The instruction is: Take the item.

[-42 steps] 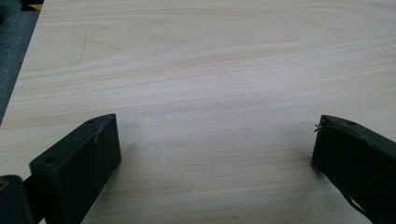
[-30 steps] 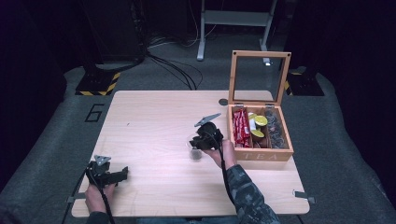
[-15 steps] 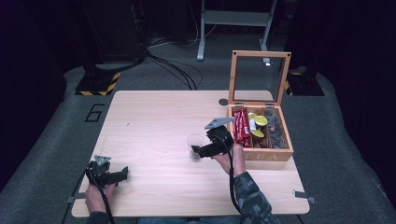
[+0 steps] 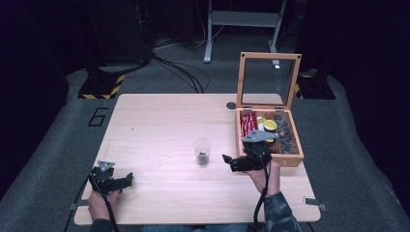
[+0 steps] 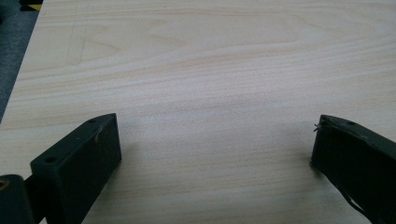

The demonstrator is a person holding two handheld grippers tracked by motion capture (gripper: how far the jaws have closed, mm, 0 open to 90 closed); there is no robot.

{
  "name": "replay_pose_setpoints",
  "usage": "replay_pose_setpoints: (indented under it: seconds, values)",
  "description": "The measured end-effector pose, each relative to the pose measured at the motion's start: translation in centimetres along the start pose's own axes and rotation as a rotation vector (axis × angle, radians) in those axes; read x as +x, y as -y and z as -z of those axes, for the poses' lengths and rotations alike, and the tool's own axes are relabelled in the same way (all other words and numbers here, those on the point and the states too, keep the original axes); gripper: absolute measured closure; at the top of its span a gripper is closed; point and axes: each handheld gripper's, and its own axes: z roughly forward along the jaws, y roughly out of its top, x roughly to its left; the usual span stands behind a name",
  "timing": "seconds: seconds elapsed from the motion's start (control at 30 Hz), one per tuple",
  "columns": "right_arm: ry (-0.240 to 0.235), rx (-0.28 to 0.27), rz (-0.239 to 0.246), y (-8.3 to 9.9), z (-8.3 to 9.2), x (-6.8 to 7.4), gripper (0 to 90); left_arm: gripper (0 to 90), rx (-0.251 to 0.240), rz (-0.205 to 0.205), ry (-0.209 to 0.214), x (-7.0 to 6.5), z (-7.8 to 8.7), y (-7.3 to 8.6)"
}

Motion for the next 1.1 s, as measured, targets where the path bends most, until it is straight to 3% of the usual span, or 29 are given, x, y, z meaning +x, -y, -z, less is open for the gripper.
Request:
replay_pose_setpoints:
  seconds: [0.27,0.67,0.83,1.1]
  values:
    - [0.104,-0.021,-0.067,3.1,3.1,-2.4,5.0,1.3,-0.006,0.007,-0.001,0.0,0.0,0.0]
    - [0.243,-0.001,-0.166,8.4,6.0,-5.4,0.3,1.4,-0.006,0.008,-0.001,-0.1,0.0,0.0]
    - [0.306,0.026,-0.200,10.8,6.4,-6.4,0.0,1.9,-0.005,0.002,0.001,-0.1,0.0,0.0]
    - [0.328,0.084,-0.258,14.7,5.3,-8.1,0.0,2.1,-0.006,0.002,0.002,-0.1,0.0,0.0]
